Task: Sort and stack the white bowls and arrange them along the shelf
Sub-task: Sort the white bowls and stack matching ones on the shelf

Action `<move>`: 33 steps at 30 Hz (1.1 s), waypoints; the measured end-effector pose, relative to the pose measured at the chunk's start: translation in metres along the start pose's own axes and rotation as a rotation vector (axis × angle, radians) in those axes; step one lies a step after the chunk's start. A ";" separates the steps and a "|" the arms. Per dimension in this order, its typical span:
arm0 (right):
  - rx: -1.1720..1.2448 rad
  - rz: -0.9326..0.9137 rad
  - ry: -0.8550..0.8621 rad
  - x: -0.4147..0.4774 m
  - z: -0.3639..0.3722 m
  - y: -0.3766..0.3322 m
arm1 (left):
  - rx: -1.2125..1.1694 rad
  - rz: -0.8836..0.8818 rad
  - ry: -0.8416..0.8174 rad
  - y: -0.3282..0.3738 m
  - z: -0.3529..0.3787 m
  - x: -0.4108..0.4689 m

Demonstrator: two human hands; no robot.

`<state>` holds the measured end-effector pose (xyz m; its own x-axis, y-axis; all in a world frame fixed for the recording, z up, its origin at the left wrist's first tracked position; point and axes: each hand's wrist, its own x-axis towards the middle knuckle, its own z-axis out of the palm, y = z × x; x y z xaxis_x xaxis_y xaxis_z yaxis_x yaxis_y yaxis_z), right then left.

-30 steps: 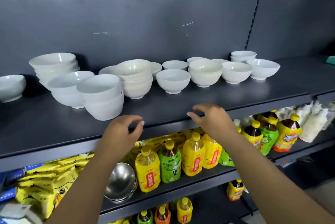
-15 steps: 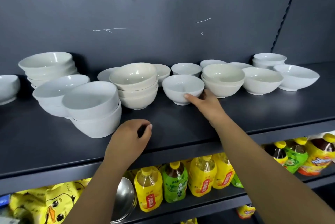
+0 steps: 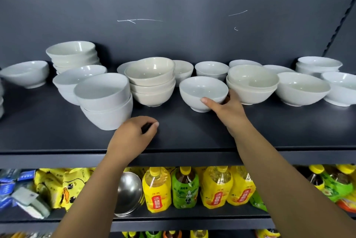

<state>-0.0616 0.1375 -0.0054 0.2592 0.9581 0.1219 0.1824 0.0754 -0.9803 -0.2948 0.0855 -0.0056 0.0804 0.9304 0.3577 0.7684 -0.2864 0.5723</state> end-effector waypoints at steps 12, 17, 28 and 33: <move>0.287 -0.020 -0.232 -0.072 -0.064 -0.010 | -0.725 -0.029 -0.306 0.080 0.048 0.007; 0.376 0.001 -0.125 -0.092 -0.095 -0.010 | -0.829 -0.093 -0.348 0.111 0.074 0.008; 0.291 -0.096 0.160 -0.122 -0.153 -0.006 | -1.255 0.057 -0.459 0.185 0.125 0.002; 0.351 -0.112 -0.009 -0.109 -0.197 -0.003 | -1.346 -0.023 -0.362 0.202 0.143 0.006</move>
<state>0.0962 -0.0214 0.0151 0.2478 0.9407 0.2317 -0.1281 0.2689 -0.9546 -0.0479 0.0660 0.0063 0.3929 0.8855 0.2482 -0.4055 -0.0754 0.9110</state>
